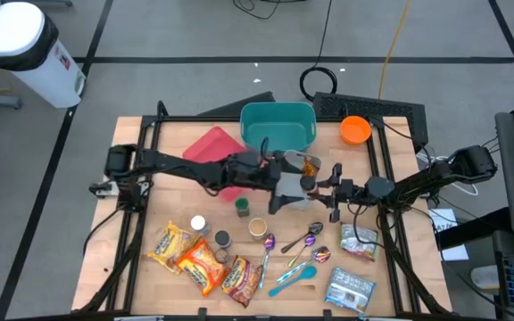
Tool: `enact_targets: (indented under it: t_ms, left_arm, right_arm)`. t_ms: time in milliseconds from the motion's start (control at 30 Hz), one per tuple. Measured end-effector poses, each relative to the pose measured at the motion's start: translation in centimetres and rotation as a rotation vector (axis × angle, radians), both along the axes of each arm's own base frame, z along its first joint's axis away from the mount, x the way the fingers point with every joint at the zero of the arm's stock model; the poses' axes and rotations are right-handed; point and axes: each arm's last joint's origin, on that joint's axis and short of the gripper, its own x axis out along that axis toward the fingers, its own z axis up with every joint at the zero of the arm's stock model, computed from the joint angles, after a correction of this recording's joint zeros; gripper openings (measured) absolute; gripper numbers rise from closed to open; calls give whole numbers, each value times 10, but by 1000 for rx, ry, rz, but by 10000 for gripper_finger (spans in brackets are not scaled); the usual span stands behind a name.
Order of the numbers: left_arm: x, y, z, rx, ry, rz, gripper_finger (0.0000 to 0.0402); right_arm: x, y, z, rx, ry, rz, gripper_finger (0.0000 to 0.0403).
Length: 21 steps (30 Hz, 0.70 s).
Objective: Pick & Place Food Item
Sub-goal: Put the orange spice bottle into the gray bin
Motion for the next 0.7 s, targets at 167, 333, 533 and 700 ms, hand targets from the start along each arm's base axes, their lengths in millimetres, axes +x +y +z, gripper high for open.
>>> enact_targets:
  t_ms: [167,333,533,700]
  left_arm:
    - [14,5,-9,-8,9,11,397]
    - [19,7,-16,-21,25,17,397]
    - [19,5,-13,-37,11,-46,382]
    - [19,6,-14,-61,20,-35,285]
  right_arm:
    - [0,0,0,0,-1,-3,110]
    - [0,0,0,-1,0,-2,110]
    - [0,0,0,-3,0,-2,110]
    - [0,0,0,-6,2,8,110]
